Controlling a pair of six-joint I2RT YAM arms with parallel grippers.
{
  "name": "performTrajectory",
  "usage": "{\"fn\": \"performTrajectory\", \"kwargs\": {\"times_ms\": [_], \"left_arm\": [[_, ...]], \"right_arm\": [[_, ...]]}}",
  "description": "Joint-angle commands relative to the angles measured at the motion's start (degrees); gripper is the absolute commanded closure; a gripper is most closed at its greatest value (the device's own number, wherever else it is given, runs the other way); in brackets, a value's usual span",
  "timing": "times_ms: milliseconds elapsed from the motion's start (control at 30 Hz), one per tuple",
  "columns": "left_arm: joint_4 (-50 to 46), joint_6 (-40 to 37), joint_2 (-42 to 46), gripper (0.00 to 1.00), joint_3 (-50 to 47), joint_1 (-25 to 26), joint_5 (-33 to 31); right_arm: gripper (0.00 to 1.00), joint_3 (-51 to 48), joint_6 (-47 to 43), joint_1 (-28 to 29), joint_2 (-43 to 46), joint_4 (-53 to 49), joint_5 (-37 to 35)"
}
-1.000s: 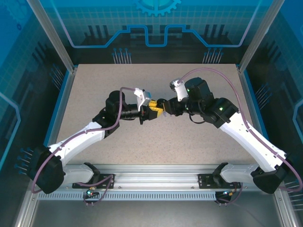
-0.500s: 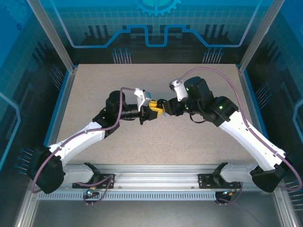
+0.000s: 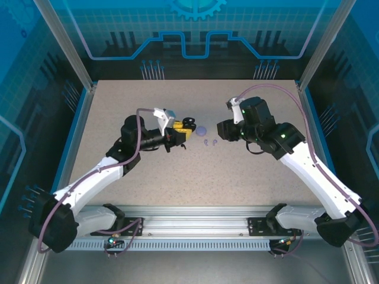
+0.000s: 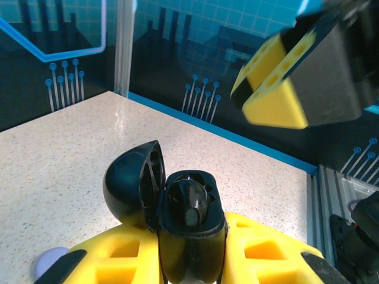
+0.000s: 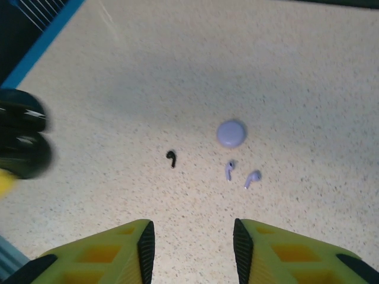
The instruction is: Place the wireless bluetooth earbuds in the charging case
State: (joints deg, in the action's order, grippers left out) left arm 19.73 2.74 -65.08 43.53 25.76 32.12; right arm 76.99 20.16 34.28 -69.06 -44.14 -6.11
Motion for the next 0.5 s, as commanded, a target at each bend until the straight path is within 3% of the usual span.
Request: {"fn": "performTrajectory", "kwargs": {"times_ms": [0,267,467], "left_arm": [[-0.3,2.4,4.7,0.9,-2.5,-1.9,-0.7],[-5.3,4.8,13.8,0.89,-6.1,-4.3,-3.2],[-8.4,6.4,17.3,0.88,-6.8,-5.4,-4.1]], "right_arm": [[0.57,-2.5,0.3,-1.4,-3.0,0.6,4.3],[0.54,-1.0,-3.4,-1.0,-17.5,4.5,14.7],[0.53,6.2,-6.0,1.4,-31.5,4.8,19.0]]}}
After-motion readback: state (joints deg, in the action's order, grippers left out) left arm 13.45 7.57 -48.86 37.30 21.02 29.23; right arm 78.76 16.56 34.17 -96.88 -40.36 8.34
